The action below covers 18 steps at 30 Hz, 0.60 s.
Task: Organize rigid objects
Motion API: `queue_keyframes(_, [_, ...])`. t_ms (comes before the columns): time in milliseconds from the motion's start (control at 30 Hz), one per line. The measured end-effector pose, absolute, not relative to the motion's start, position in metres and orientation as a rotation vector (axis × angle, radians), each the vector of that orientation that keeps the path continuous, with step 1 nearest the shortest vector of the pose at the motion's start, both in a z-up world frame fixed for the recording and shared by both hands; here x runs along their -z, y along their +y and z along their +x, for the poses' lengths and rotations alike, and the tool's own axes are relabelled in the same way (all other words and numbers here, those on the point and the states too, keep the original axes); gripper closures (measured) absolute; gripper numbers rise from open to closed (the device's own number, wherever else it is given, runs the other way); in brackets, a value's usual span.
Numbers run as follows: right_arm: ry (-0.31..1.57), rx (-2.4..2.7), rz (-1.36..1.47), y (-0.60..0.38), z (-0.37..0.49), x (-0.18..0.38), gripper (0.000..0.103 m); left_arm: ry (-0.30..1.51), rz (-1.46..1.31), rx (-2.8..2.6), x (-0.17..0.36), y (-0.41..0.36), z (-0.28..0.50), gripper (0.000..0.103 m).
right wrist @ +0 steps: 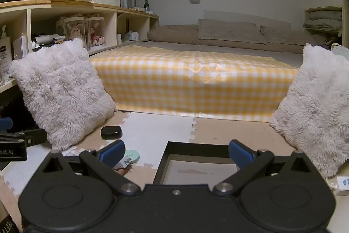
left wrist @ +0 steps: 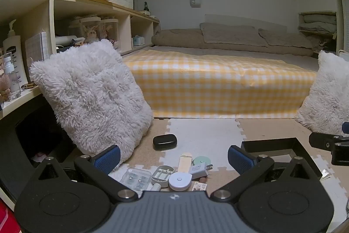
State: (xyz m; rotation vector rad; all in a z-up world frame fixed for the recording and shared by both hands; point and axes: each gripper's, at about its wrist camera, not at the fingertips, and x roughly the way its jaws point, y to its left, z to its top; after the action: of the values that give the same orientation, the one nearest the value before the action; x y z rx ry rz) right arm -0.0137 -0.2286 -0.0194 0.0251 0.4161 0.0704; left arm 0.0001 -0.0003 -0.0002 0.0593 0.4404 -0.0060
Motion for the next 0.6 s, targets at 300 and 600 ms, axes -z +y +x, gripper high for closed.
queue_keyframes(300, [0.416, -0.071, 0.024, -0.2274, -0.0121, 0.0191, 0.000, 0.440, 0.060, 0.006, 0.0002, -0.0004, -0.0001, 0.000])
queue_keyframes(600, [0.417, -0.070, 0.022, -0.2270, -0.0126, 0.0186, 0.000, 0.440, 0.059, 0.007, 0.0002, -0.0003, -0.0001, 0.000])
